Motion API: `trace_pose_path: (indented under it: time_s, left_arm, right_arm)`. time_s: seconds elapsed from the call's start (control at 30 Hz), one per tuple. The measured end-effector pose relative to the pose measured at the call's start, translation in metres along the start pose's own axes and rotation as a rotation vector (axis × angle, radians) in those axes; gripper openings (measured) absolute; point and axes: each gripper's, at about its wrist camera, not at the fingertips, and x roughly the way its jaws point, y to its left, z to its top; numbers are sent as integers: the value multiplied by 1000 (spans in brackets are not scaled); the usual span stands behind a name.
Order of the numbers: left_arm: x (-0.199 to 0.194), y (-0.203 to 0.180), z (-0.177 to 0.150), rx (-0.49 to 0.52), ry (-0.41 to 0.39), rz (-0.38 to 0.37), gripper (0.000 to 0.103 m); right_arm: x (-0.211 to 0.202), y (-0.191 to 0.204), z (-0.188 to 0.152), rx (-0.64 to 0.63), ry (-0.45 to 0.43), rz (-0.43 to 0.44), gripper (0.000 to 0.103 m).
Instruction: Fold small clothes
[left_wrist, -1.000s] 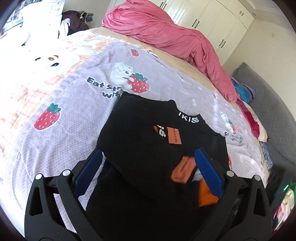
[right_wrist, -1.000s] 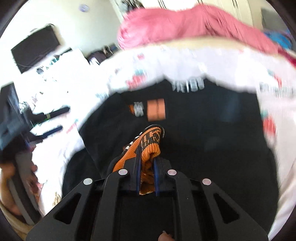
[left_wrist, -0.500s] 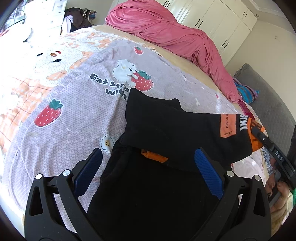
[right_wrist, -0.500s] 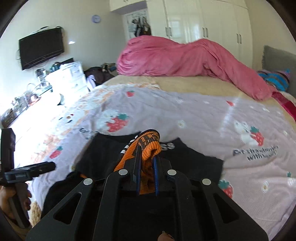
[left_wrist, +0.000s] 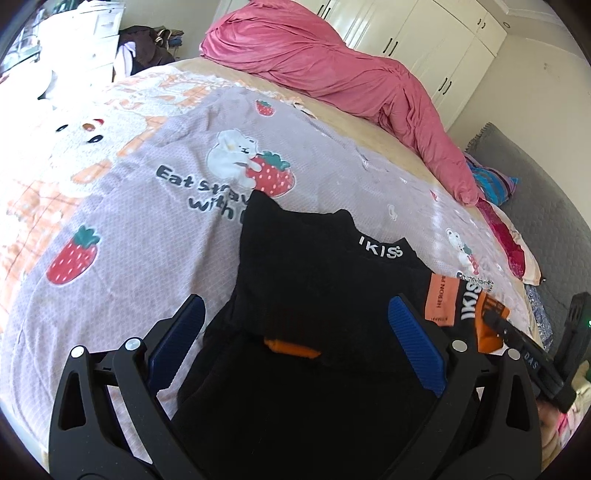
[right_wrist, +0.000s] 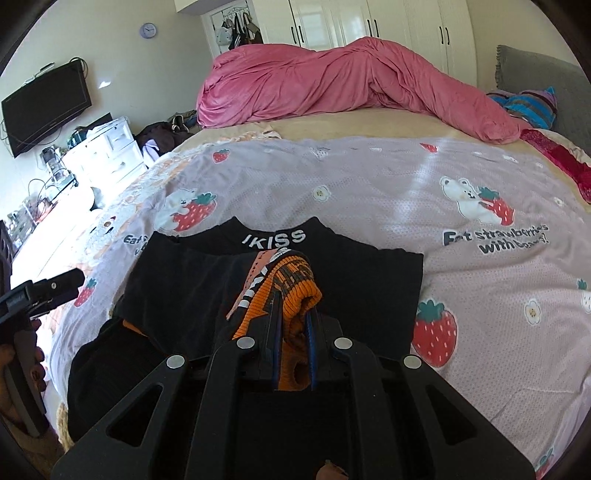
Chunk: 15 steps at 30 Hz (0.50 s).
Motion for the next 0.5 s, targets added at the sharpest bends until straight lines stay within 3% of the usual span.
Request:
trace_pose_path:
  time_s: [0.27, 0.5]
  left_arm:
    - [28, -16, 9, 36, 34, -37, 75]
    - [45, -24, 8, 58, 71, -52, 71]
  right_arm:
    - [4, -5, -5, 26, 16, -6, 10]
    - [5, -5, -6, 30, 20, -15, 11]
